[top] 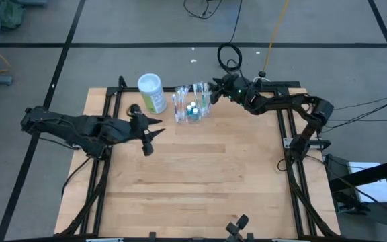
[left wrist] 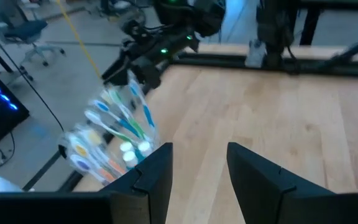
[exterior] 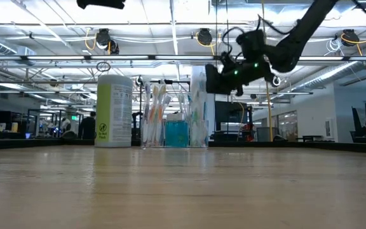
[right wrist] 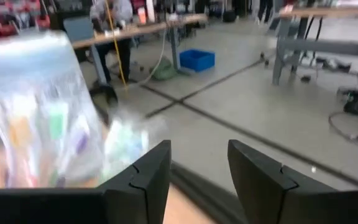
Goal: Pick & Place toothbrushing station
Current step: Put the blue toothbrush into the transparent organizer, then return to Home Position
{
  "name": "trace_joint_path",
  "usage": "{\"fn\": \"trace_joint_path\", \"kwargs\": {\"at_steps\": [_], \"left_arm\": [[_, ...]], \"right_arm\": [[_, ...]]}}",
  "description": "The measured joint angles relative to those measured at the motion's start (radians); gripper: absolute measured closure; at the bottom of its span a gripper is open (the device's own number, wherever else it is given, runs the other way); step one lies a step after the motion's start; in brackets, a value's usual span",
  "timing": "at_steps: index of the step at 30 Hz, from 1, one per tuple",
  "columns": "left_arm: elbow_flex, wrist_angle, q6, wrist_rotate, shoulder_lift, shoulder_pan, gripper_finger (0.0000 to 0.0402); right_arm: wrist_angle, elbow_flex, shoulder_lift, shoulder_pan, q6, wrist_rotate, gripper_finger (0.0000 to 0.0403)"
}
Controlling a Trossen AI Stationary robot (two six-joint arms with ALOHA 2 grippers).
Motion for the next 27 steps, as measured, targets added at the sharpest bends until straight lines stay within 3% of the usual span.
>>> {"fn": "trace_joint_path", "kwargs": {"at_steps": [4, 13, 15, 23, 27], "left_arm": [[0.0, -0.009, 0.043, -0.014, -0.075, 0.014, 0.0243], [-0.023, -0.157, 0.059, -0.018, -0.33, 0.067, 0.0243], [-0.057, -0.153, 0.062, -0.018, -0.388, 0.074, 0.0243], [-0.28, -0.005, 0.077, -0.102, -0.595, 0.089, 0.0243], [-0.399, 0.128, 0.152, -0.111, -0.639, 0.089, 0.0243]], "right_arm": [[-0.104, -0.007, -0.105, 0.004, -0.02, 0.005, 0.0252], [-0.654, -0.05, -0.486, 0.027, -0.068, -0.004, 0.0262], [-0.731, -0.079, -0.576, 0.047, -0.111, -0.047, 0.0274], [-0.737, -0.319, -0.96, 0.1, -0.164, -0.332, 0.0384], [-0.641, -0.451, -1.125, 0.1, -0.151, -0.453, 0.0393]]}}
